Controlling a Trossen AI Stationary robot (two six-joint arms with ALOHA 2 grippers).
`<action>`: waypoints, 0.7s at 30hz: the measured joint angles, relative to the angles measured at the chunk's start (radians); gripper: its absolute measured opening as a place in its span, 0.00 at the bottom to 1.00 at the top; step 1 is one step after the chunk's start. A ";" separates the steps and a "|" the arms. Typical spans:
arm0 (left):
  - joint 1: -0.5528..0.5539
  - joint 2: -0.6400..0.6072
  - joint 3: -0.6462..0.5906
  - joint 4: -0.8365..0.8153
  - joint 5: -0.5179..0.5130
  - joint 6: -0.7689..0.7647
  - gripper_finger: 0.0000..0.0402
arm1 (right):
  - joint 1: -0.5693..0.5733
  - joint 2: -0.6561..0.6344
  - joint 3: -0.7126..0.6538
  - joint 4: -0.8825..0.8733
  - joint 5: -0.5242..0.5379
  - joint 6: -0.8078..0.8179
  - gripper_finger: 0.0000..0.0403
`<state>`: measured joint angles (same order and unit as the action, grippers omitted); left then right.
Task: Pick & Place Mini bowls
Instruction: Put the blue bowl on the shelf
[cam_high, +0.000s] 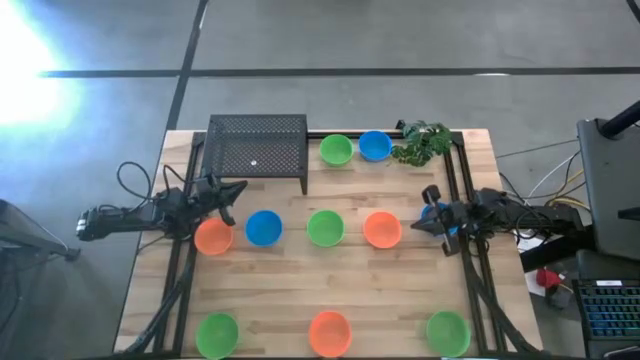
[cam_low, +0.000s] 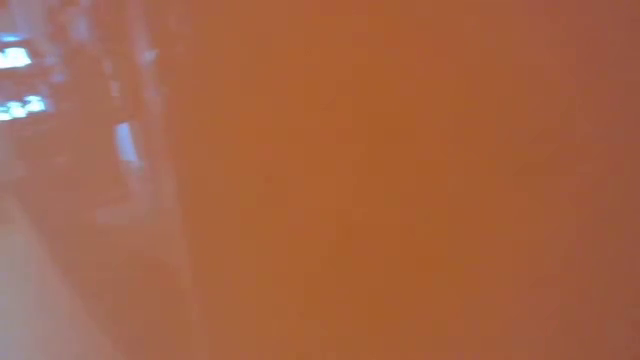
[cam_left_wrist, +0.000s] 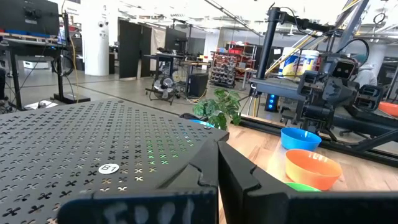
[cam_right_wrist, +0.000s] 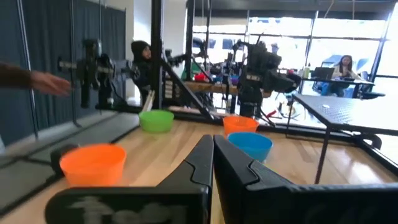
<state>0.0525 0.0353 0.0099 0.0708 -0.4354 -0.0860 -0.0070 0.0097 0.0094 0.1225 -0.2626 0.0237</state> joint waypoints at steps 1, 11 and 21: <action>0.000 0.000 0.000 0.000 0.000 0.000 0.00 | 0.000 0.000 0.000 0.009 0.000 0.010 0.02; 0.000 0.000 0.000 0.000 0.000 0.000 0.00 | 0.000 0.000 0.000 0.026 0.001 0.014 0.02; 0.000 0.000 0.000 0.012 0.004 -0.127 0.00 | 0.000 0.000 0.000 0.026 0.002 -0.004 0.02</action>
<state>0.0525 0.0353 0.0098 0.0828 -0.4313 -0.2131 -0.0067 0.0097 0.0093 0.1486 -0.2604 0.0192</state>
